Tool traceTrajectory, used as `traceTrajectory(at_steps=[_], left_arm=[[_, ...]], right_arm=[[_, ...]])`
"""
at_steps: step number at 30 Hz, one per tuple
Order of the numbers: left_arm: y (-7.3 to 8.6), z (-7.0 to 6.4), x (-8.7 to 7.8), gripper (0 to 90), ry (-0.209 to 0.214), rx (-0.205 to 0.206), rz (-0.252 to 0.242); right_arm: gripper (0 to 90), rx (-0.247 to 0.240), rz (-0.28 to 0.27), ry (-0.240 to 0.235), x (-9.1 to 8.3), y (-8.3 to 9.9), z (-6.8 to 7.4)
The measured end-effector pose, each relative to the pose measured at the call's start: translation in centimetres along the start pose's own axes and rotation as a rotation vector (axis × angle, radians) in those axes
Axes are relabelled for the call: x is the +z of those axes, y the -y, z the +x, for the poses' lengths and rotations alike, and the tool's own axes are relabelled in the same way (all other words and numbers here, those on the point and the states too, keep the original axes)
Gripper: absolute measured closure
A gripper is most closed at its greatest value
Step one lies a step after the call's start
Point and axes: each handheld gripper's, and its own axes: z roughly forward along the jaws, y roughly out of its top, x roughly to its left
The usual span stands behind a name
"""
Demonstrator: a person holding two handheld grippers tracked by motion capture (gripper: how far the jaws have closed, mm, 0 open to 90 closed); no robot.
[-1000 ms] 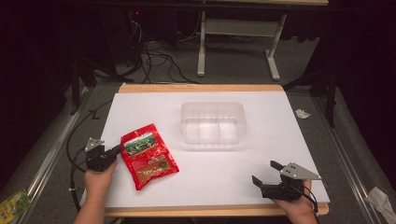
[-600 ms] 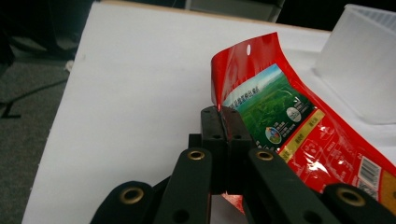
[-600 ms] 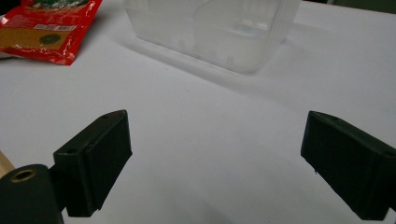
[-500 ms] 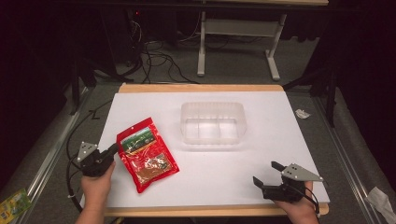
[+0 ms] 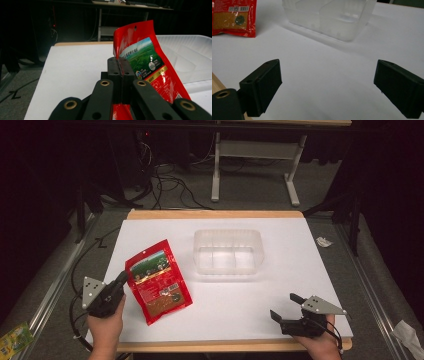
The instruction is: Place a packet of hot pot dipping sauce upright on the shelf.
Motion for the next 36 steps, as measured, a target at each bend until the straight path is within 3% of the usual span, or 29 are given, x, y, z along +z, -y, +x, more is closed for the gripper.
traceTrajectory(at_steps=[6,14,20,23,30,31,36], left_arm=[[-0.4,-1.1,-1.8,90.0,0.005,0.004,-0.045],[-0.9,-3.0,-3.7,90.0,0.038,0.044,-0.099],[-1.1,-3.9,-4.3,90.0,0.063,0.085,-0.119],[-1.1,-4.0,-4.4,90.0,0.067,0.082,-0.126],[-1.2,-4.1,-4.5,90.0,0.071,0.099,-0.130],[-1.2,-4.2,-4.5,90.0,0.076,0.105,-0.132],[-1.2,-4.3,-4.5,90.0,0.080,0.104,-0.134]], right_arm=[[6.1,-0.001,-0.003,-0.037,0.5,-0.5,1.1],[3.2,0.004,0.005,-0.104,2.1,-2.2,4.2],[3.3,-0.001,0.022,-0.184,5.4,-4.2,6.5],[3.6,-0.004,0.034,-0.217,7.5,-5.2,7.7],[5.6,-0.019,0.037,-0.249,10.7,-6.9,9.5],[6.3,-0.022,0.040,-0.266,12.0,-7.4,10.1],[7.6,-0.020,0.047,-0.281,13.8,-8.1,11.0]])
